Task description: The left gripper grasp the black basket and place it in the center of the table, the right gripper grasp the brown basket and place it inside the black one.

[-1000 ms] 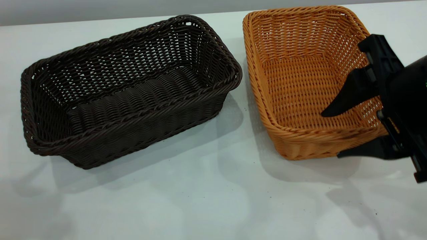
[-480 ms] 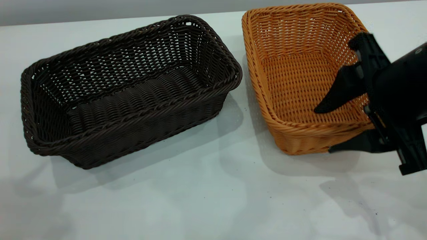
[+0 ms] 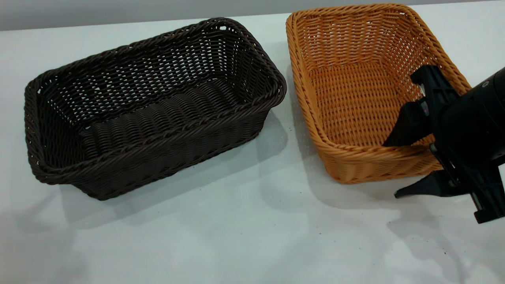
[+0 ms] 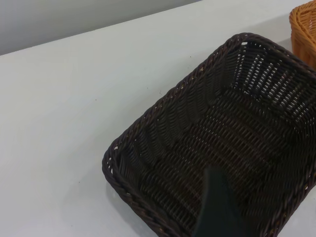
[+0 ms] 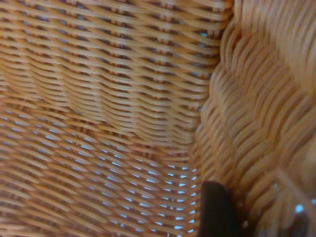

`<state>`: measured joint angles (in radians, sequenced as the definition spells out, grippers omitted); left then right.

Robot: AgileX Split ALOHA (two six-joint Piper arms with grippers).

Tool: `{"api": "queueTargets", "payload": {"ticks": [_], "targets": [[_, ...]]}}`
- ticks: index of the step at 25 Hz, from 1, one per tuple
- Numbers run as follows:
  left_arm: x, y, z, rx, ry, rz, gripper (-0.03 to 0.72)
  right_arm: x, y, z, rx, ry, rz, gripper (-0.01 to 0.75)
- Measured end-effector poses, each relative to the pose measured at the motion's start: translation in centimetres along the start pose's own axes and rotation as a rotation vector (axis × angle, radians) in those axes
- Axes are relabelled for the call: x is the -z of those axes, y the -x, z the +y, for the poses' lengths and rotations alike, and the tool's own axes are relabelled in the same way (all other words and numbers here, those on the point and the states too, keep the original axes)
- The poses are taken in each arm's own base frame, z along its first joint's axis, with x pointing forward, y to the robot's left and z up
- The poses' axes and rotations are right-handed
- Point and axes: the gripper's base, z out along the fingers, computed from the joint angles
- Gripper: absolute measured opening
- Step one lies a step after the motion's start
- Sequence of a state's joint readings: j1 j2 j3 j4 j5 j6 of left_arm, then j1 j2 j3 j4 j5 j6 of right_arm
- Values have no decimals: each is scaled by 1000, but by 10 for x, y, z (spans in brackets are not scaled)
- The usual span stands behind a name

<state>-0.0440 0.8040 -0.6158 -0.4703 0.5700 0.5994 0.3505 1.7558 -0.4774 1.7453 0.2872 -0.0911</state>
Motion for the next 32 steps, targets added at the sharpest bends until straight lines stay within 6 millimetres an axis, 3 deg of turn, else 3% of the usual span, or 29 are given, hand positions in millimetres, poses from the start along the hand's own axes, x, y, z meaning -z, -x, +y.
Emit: {"api": "queueTargets", "payload": {"ticks": [6, 12, 17, 22, 25, 32], "targets": [[0, 0, 0, 0, 0, 1, 400, 0, 0, 0, 0, 0, 1, 286], [0, 0, 0, 0, -3, 5, 381, 0, 1, 0, -7, 2, -5, 115], [-4, -3, -1, 5, -24, 49, 367, 4, 6, 2, 38, 9, -72, 115], [-21, -7, -4, -28, -75, 128, 365, 20, 21, 9, 66, 67, -160, 109], [-35, -10, -10, -57, -124, 182, 365, 38, 29, 17, 91, 142, -173, 108], [-72, -21, -34, -228, -258, 305, 365, 85, 43, 28, 327, 302, -192, 108]]}}
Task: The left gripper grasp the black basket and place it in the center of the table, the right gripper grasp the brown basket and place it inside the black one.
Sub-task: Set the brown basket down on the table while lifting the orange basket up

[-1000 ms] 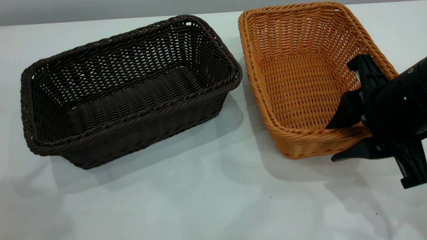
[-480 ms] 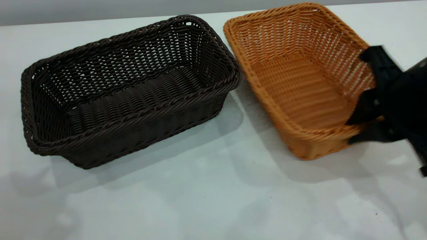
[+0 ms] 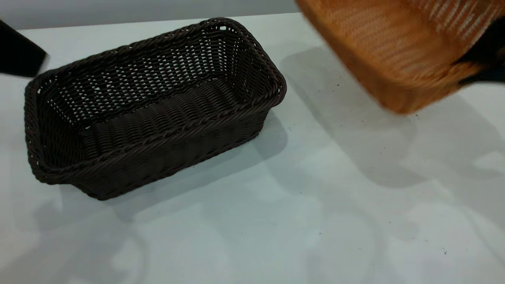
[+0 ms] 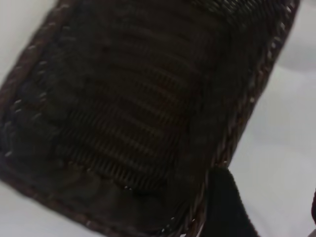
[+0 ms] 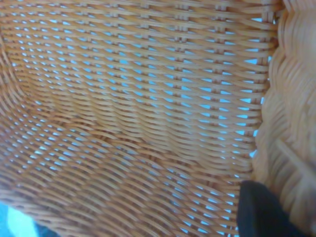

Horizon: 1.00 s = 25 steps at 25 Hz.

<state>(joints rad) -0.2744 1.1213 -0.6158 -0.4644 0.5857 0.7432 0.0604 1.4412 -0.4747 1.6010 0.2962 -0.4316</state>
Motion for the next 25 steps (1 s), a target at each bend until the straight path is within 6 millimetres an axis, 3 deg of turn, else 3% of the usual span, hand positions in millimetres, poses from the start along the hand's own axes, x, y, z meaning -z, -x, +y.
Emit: {"api": "queueTargets", "payload": {"ticks": [4, 9, 21, 25], "targets": [[-24, 1, -3, -55, -31, 55, 365, 23, 8, 7, 127, 100, 8, 108], [-53, -3, -3, -114, -52, 127, 365, 41, 0, 17, 293, 217, 70, 108], [-100, -7, -16, -459, -81, 168, 365, 42, -4, 22, 338, 276, 98, 108], [-112, -8, -20, -513, -76, 172, 365, 45, 1, 33, 351, 319, 72, 108]]}}
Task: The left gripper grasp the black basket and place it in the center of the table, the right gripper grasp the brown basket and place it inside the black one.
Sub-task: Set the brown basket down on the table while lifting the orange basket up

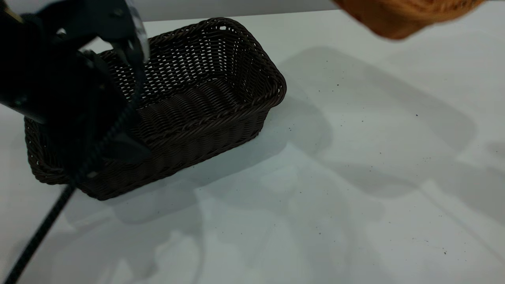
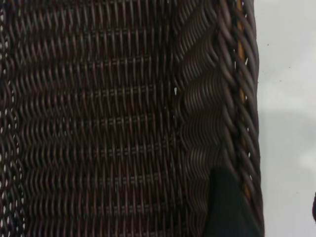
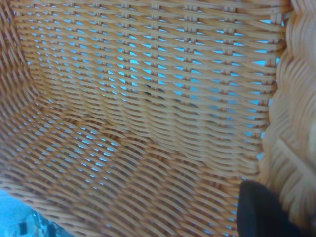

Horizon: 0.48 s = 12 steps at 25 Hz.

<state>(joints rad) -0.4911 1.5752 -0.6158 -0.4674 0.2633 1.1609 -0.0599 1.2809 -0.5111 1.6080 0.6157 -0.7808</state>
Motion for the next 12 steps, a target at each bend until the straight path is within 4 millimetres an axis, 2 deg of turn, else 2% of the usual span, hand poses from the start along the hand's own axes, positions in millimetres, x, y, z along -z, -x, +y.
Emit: {"api": "queueTargets", "payload": {"ticks": [6, 12], "targets": [[-16, 0, -4, -41, -7, 25, 365, 2, 14, 23, 81, 64, -3, 108], [-26, -2, 1, -40, 42, 24, 363, 3, 17, 27, 95, 73, -12, 107]]}}
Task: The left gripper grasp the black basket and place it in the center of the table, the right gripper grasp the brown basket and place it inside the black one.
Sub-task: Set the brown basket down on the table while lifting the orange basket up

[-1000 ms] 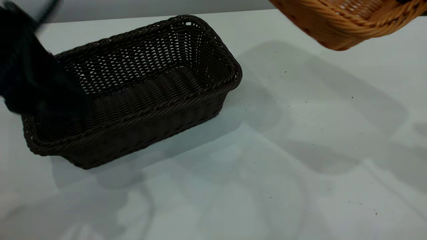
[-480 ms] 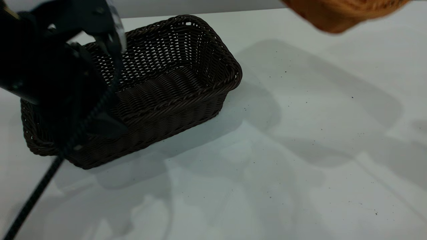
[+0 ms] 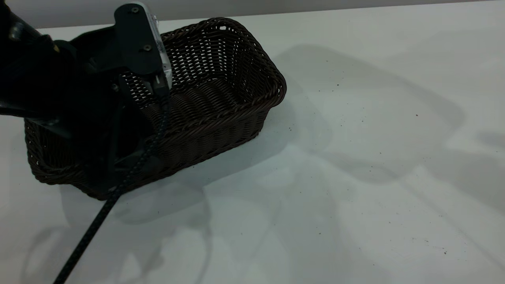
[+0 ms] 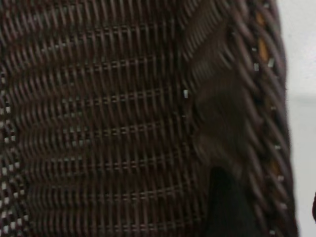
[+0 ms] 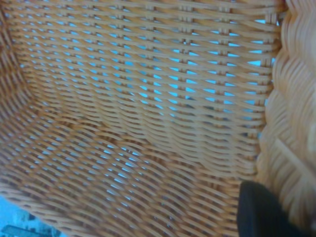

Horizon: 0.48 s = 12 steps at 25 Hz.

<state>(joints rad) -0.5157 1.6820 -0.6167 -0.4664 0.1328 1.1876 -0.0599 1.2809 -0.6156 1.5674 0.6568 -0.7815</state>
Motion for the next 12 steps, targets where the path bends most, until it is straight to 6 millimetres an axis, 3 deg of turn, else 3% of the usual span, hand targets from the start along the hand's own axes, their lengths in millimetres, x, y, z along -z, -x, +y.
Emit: {"api": "queueTargets", "payload": {"ticks": [4, 9, 12], "targets": [[-5, -1, 1, -4, 19, 2, 307, 0, 0, 0, 3, -2, 2, 107], [-7, -2, 1, -42, 15, 7, 131, 0, 0, -1, 6, -10, -2, 107], [-7, -2, -1, -90, 0, 13, 132, 0, 0, -1, 24, -11, -3, 107]]}}
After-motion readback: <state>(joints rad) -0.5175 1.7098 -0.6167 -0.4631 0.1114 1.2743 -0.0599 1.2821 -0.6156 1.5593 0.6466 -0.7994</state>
